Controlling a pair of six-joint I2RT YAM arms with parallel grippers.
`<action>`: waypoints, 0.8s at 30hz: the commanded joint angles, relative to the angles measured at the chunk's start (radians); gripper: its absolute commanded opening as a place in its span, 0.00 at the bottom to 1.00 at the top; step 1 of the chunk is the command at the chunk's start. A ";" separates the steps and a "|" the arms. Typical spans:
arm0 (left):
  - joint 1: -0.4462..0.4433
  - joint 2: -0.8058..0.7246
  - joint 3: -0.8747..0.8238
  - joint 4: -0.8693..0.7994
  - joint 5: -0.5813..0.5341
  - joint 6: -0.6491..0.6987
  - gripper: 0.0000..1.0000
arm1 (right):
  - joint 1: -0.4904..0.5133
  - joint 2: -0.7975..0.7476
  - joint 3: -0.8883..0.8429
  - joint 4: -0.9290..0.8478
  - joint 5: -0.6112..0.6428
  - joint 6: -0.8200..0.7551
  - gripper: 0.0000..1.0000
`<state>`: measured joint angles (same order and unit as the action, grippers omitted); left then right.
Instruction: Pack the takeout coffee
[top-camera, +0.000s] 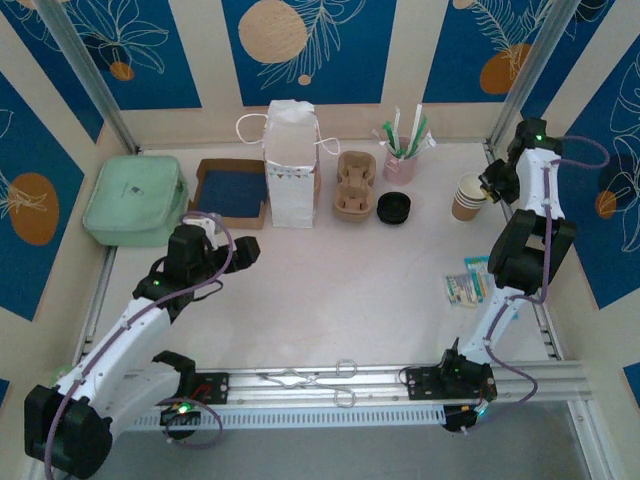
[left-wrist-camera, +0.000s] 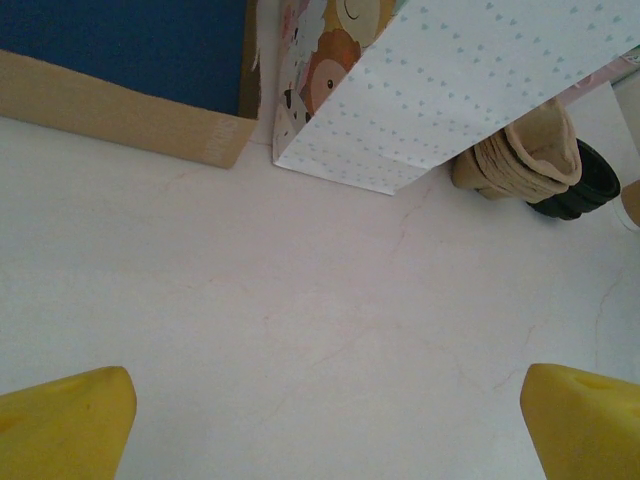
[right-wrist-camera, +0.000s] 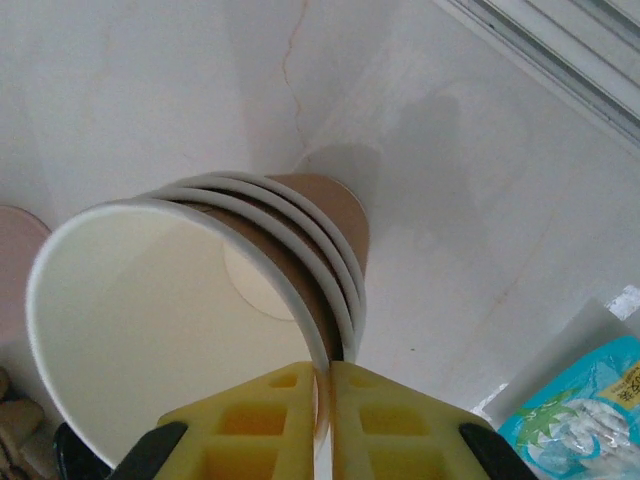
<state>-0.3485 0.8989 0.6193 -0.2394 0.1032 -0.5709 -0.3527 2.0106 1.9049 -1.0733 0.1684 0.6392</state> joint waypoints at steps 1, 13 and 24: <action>-0.009 -0.013 -0.004 0.013 -0.012 0.003 0.98 | 0.000 -0.004 0.043 -0.040 -0.017 0.012 0.10; -0.009 -0.026 -0.003 0.005 -0.015 0.002 0.98 | -0.002 -0.020 0.080 -0.060 -0.024 0.014 0.08; -0.010 -0.035 0.001 -0.010 -0.016 0.004 0.98 | 0.004 -0.063 0.075 -0.057 -0.019 0.013 0.03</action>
<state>-0.3485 0.8780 0.6193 -0.2470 0.0994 -0.5709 -0.3527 2.0006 1.9507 -1.1088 0.1680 0.6403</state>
